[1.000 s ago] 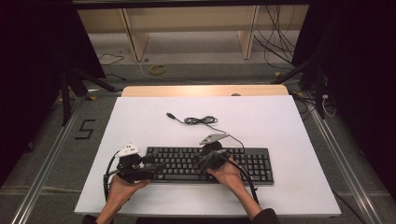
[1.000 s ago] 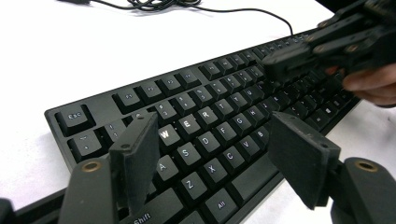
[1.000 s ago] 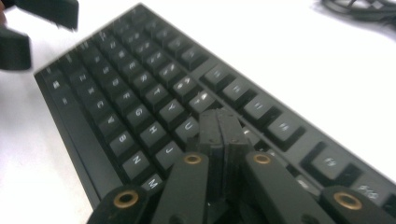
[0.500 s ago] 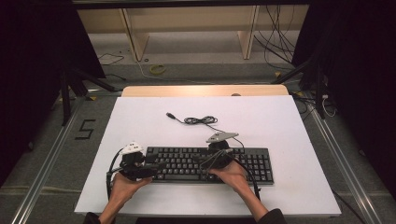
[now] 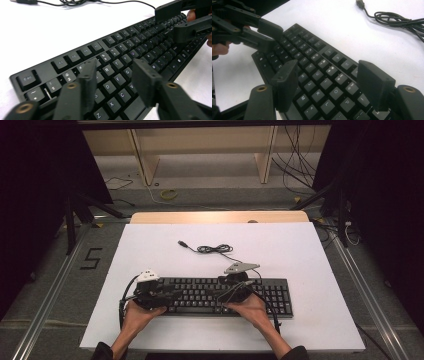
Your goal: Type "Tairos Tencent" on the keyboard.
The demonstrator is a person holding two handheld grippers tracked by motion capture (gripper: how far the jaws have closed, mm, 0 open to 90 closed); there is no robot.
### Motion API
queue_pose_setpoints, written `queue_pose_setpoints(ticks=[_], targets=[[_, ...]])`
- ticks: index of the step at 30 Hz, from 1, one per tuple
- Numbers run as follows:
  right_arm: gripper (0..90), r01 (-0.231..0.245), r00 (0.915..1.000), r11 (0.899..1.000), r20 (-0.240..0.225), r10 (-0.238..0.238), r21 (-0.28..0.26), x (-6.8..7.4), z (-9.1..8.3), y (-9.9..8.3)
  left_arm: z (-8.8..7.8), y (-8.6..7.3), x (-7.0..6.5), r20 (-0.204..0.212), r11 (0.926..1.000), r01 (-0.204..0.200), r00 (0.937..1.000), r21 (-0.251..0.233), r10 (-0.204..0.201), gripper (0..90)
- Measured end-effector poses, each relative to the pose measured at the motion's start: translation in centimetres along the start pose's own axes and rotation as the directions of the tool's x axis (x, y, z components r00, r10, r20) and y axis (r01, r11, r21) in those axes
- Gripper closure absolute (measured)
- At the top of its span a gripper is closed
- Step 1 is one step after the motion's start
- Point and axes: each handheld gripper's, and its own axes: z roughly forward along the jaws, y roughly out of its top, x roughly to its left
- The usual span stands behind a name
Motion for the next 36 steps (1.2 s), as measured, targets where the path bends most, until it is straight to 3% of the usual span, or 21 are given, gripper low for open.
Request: queue_pose_setpoints(ticks=[15,27,36], targets=[[34.4,0.005,0.9999,1.000,-0.010,-0.005,0.005,0.2,-0.2,-0.4,1.2,0.6,0.3,-0.015,0.9970,-0.047,0.9987,0.060,0.048,81.1],[33.0,0.009,0.9998,1.000,-0.016,-0.009,0.000,0.4,-0.4,-0.6,2.0,1.0,0.1,-0.002,0.9935,-0.072,0.9974,0.088,0.072,88.4],[32.9,0.007,0.9997,1.000,-0.024,-0.007,-0.004,0.5,-0.6,-0.6,2.7,1.3,-0.1,0.000,0.9915,-0.075,0.9971,0.106,0.076,88.9]])
